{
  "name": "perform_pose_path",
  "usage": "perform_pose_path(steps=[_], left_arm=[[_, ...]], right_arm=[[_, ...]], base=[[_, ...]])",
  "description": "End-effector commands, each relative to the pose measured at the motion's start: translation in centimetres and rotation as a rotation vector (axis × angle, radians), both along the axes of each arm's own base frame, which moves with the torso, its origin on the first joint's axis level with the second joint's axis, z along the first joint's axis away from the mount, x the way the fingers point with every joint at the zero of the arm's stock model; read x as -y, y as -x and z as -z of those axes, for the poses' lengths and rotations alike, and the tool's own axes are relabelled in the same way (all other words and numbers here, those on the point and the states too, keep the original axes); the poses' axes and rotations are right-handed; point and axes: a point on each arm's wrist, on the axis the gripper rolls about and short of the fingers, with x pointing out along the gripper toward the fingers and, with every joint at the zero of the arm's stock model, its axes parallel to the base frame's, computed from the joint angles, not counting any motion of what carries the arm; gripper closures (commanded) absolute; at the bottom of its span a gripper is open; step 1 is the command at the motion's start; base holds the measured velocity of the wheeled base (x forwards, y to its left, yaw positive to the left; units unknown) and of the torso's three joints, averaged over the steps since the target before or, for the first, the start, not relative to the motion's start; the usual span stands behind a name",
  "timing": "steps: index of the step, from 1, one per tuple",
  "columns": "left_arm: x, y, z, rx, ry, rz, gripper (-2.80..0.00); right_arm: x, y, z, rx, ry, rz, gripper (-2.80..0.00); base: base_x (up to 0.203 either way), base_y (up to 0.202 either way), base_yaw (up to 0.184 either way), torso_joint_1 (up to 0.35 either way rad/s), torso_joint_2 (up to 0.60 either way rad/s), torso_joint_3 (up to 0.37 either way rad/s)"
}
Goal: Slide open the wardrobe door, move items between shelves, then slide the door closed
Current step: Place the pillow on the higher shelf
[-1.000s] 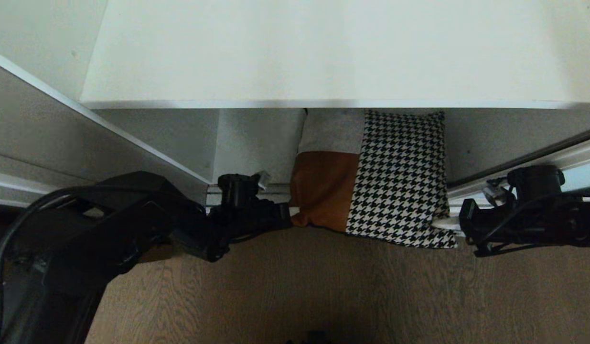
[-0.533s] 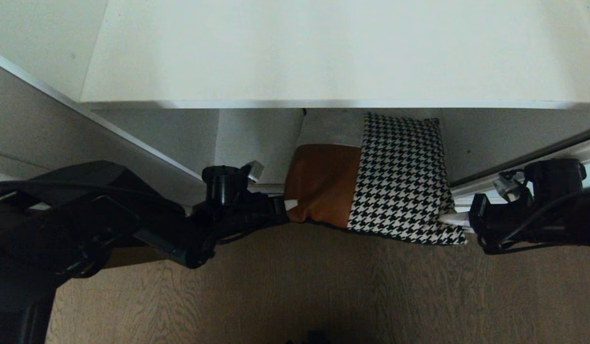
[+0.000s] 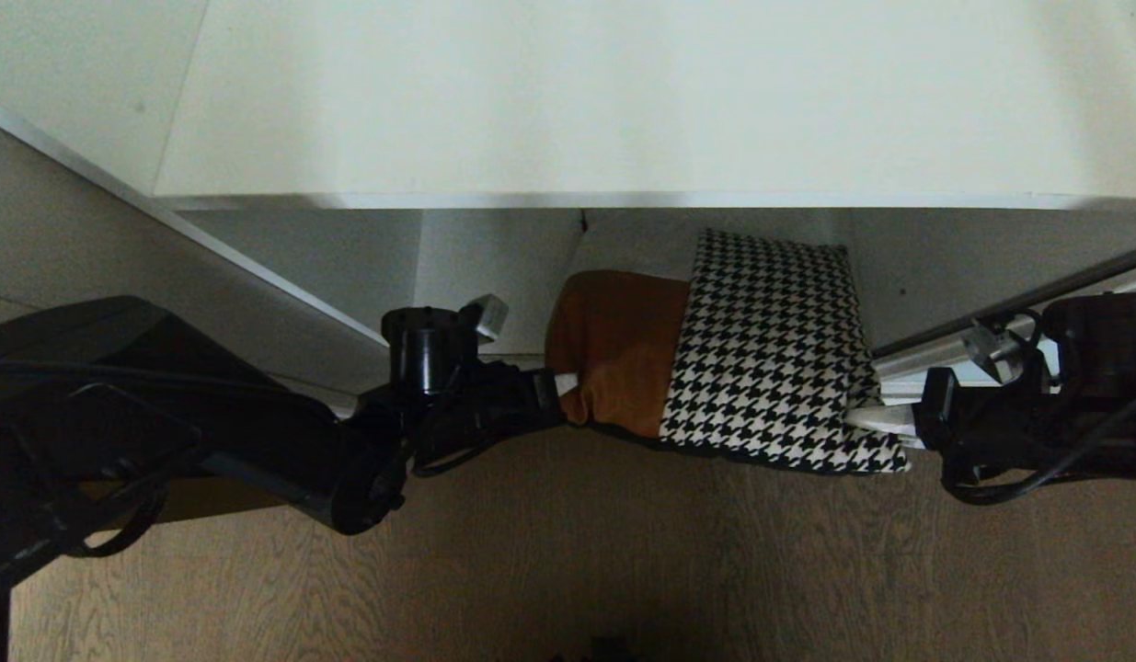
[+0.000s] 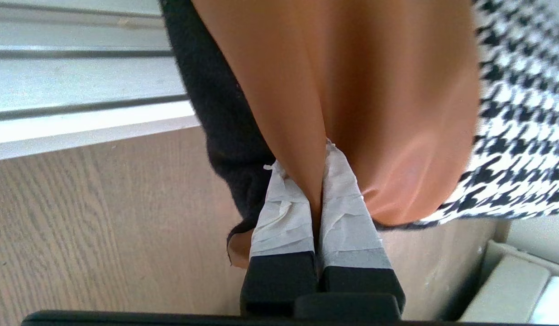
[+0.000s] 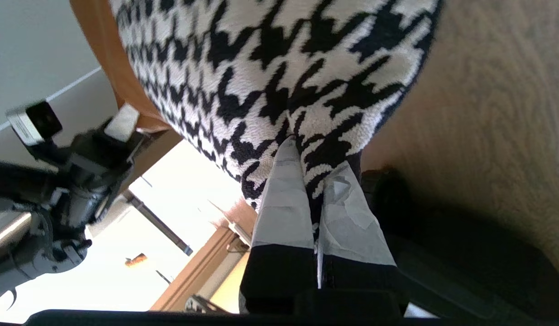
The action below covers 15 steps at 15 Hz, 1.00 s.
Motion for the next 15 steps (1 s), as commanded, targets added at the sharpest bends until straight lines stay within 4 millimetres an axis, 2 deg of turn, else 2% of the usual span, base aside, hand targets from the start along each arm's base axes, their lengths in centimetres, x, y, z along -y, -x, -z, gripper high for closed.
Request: perform_pose_path(steps=[1, 10, 15], left_arm=[[-0.3, 1.0, -1.9, 0.038, 0.026, 0.004, 0.0], [0.5, 5.2, -2.8, 0.023, 0.019, 0.02, 0.0], [-0.2, 7.3, -5.0, 0.049, 0.065, 0.024, 0.0]], right_arm=[[-0.5, 1.1, -0.9, 0.032, -0.003, -0.018, 0.0], [-2.7, 4.9, -2.8, 0.089, -0.01, -0.103, 0.0], [-3.1, 7.8, -4.4, 0.137, -0.016, -0.127, 0.0]], base=[[0.0, 0.0, 0.0, 0.0, 0.0, 0.0], [0.0, 0.0, 0.0, 0.0, 0.0, 0.0], [0.0, 0.0, 0.0, 0.0, 0.0, 0.0]])
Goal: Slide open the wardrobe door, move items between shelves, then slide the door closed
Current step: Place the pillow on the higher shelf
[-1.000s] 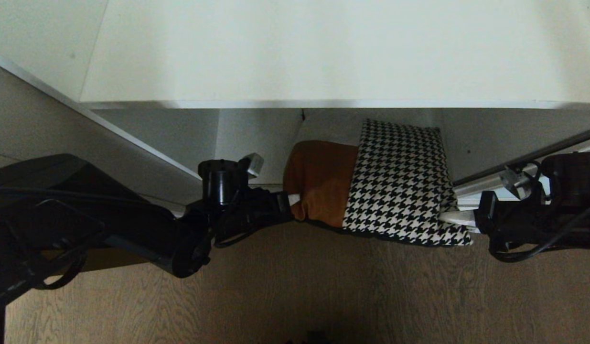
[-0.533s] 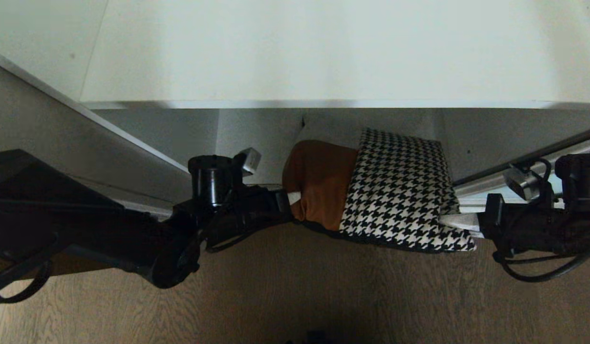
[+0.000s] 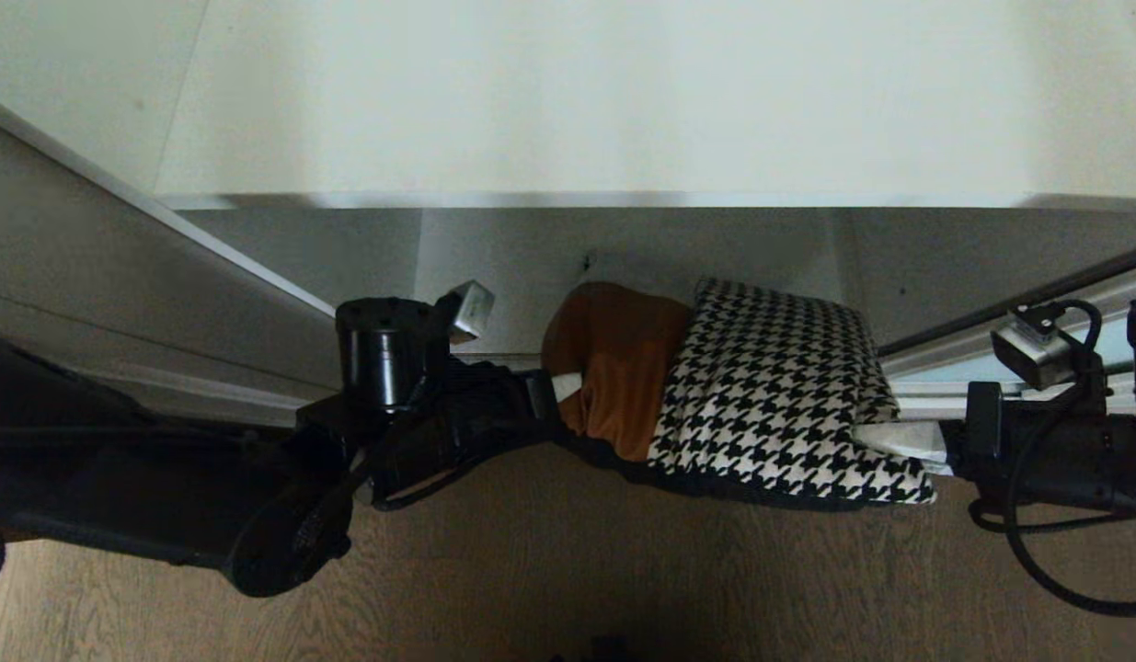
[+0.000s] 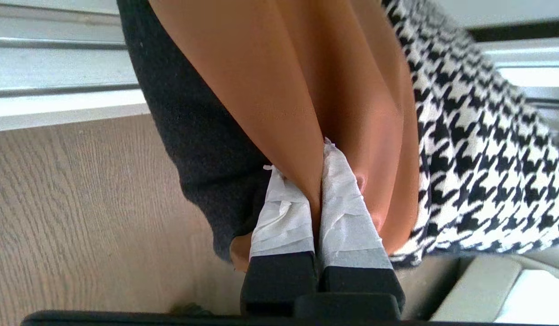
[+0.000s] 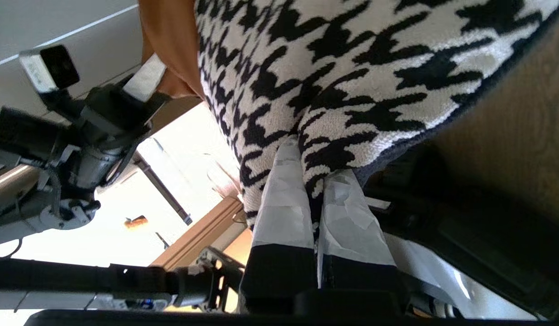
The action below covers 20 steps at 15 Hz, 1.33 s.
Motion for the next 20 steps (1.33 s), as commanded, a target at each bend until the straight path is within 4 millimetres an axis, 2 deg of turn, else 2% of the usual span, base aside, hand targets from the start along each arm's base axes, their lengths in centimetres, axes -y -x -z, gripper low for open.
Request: perform_pose_path(steps=[1, 8, 11, 20], left_arm=[[-0.8, 1.5, -1.6, 0.032, 0.026, 0.002, 0.0], [-2.2, 3.8, -2.9, 0.04, 0.032, 0.0, 0.0], [-2.2, 4.8, -3.6, 0.051, 0.042, 0.01, 0.0], [-2.5, 7.0, -4.2, 0.038, 0.049, 0.027, 0.0]], right_arm=[[0.1, 1.9, -1.4, 0.049, -0.012, -0.006, 0.0], [0.3, 5.4, -2.3, 0.054, -0.016, -0.017, 0.0], [0.4, 5.9, -1.7, 0.036, -0.013, -0.017, 0.0], [0.3, 8.5, -2.2, 0.032, -0.019, -0.038, 0.0]], base=[[0.0, 0.0, 0.0, 0.0, 0.0, 0.0], [0.0, 0.0, 0.0, 0.0, 0.0, 0.0], [0.0, 0.0, 0.0, 0.0, 0.0, 0.0], [0.0, 0.0, 0.0, 0.0, 0.0, 0.0]])
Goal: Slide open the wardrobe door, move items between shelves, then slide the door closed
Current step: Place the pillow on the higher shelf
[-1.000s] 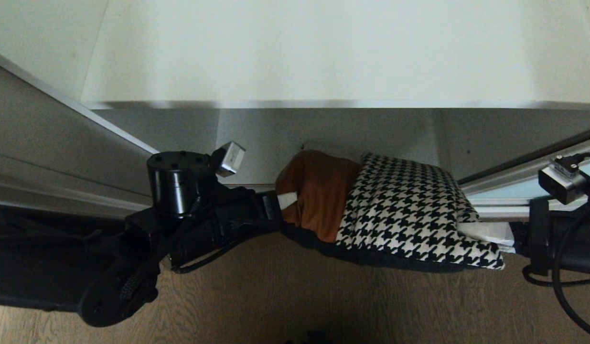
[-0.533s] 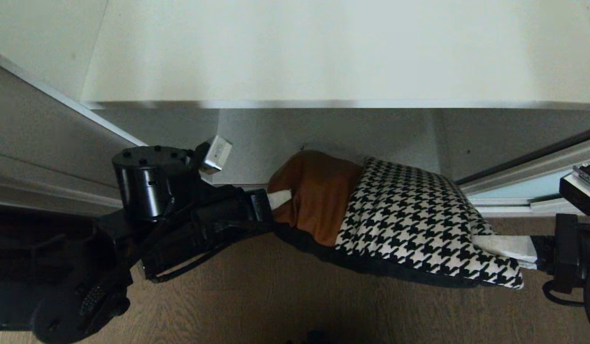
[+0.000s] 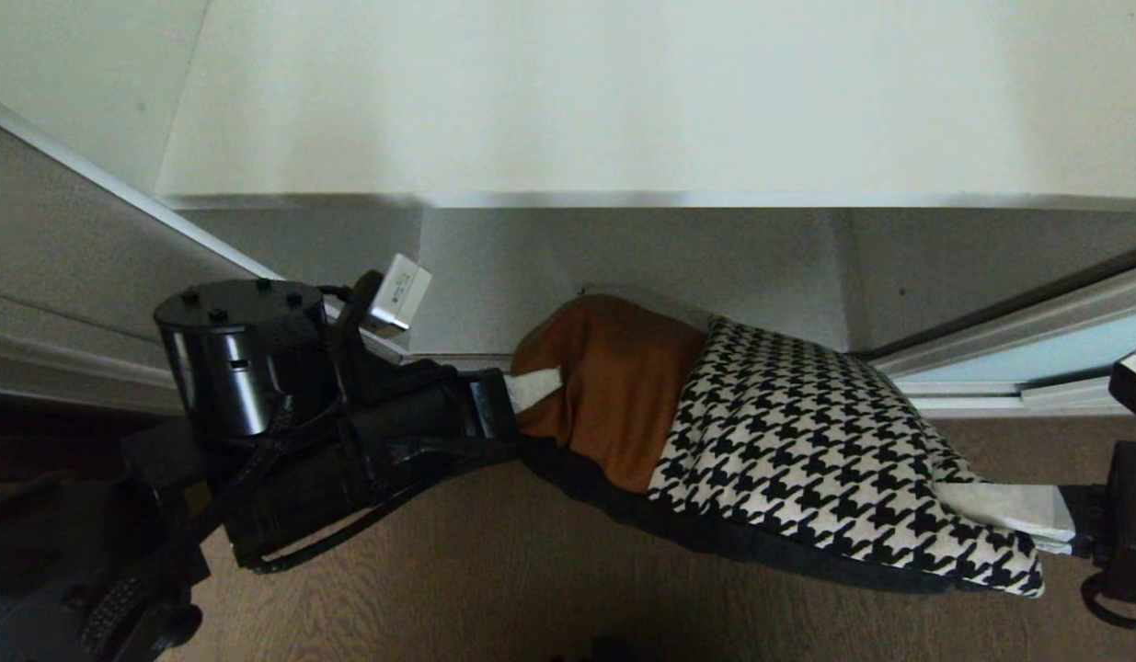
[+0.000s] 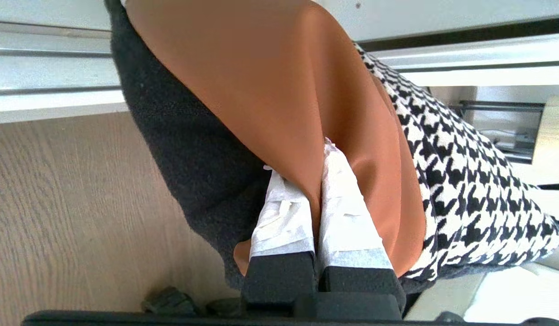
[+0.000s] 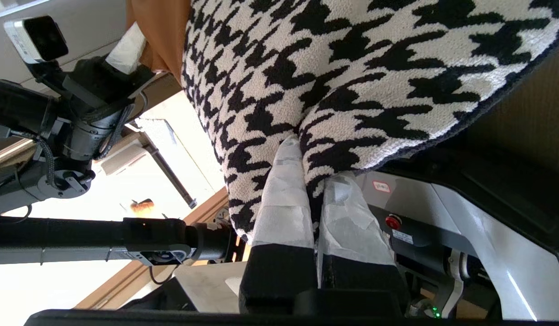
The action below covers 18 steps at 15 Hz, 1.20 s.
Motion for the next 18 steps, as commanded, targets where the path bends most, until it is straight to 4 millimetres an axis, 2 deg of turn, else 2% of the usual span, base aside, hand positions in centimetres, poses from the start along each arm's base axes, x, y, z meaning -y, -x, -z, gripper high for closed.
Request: perform_pose_path(steps=[1, 3, 15, 18], left_arm=[[-0.2, 0.4, -0.3, 0.004, 0.008, 0.004, 0.0], [-0.2, 0.3, -0.3, 0.004, 0.01, 0.003, 0.0], [0.2, -0.2, -0.3, -0.003, 0.011, 0.001, 0.0], [0.6, -0.7, 0.0, -0.008, 0.005, 0.001, 0.0]], right_arm=[[0.0, 0.8, -0.3, 0.011, -0.014, -0.002, 0.0], [0.1, 0.8, -0.3, 0.008, -0.015, -0.001, 0.0], [0.1, 0.9, -0.3, 0.008, -0.018, -0.001, 0.0], [0.0, 0.6, -0.3, 0.008, -0.018, -0.002, 0.0]], base=[[0.0, 0.0, 0.0, 0.0, 0.0, 0.0], [-0.062, 0.0, 0.004, 0.006, 0.0, 0.0], [-0.195, 0.0, 0.001, 0.001, 0.0, 0.002], [-0.031, 0.0, -0.002, 0.0, 0.0, 0.002]])
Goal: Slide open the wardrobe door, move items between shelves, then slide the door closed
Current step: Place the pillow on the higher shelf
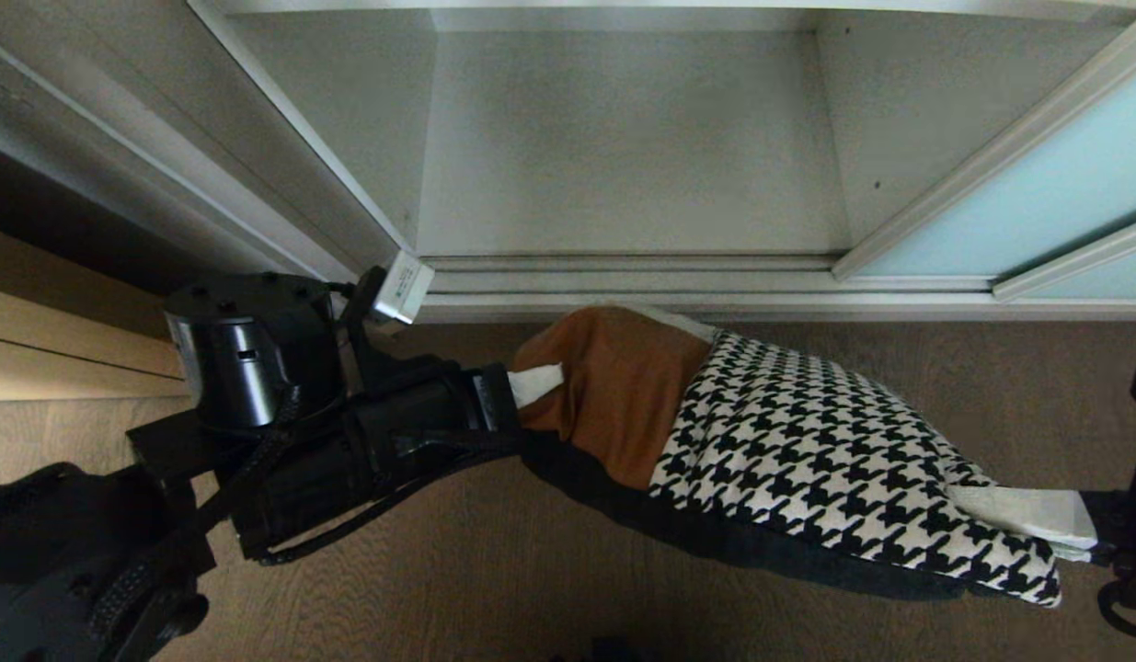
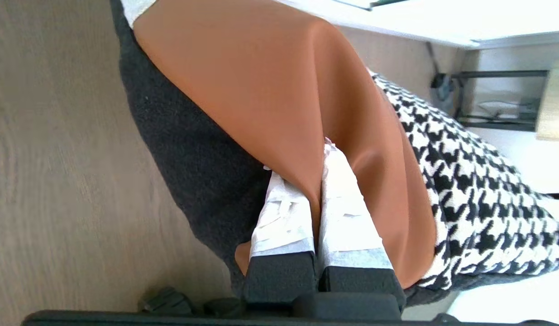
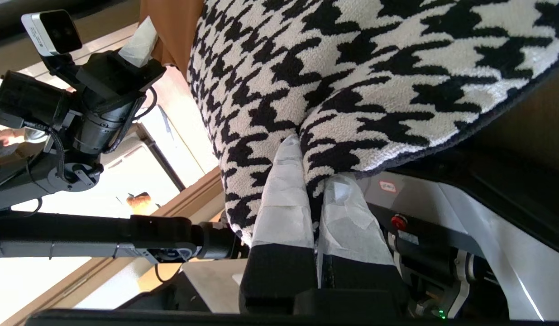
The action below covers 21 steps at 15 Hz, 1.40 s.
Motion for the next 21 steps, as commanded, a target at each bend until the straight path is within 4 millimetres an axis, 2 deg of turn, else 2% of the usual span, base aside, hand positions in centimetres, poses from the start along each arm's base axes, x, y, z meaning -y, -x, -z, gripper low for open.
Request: perform_pose_path(steps=[1, 15, 21], left_arm=[[0.4, -0.3, 0.2, -0.002, 0.002, 0.006, 0.0], [0.0, 0.2, -0.9, 0.034, 0.033, 0.018, 0.0], [0.3, 0.5, -1.3, 0.039, 0.037, 0.031, 0.0]], right_arm=[[-0.1, -0.4, 0.1, -0.014, -0.003, -0.004, 0.0], [-0.4, -0.4, -0.2, -0.007, -0.003, -0.026, 0.0], [-0.5, -0.3, -0.1, -0.006, -0.005, -0.033, 0.0]], base=[[0.0, 0.0, 0.0, 0.0, 0.0, 0.0], [0.0, 0.0, 0.0, 0.0, 0.0, 0.0], [0.0, 0.0, 0.0, 0.001, 0.0, 0.146]])
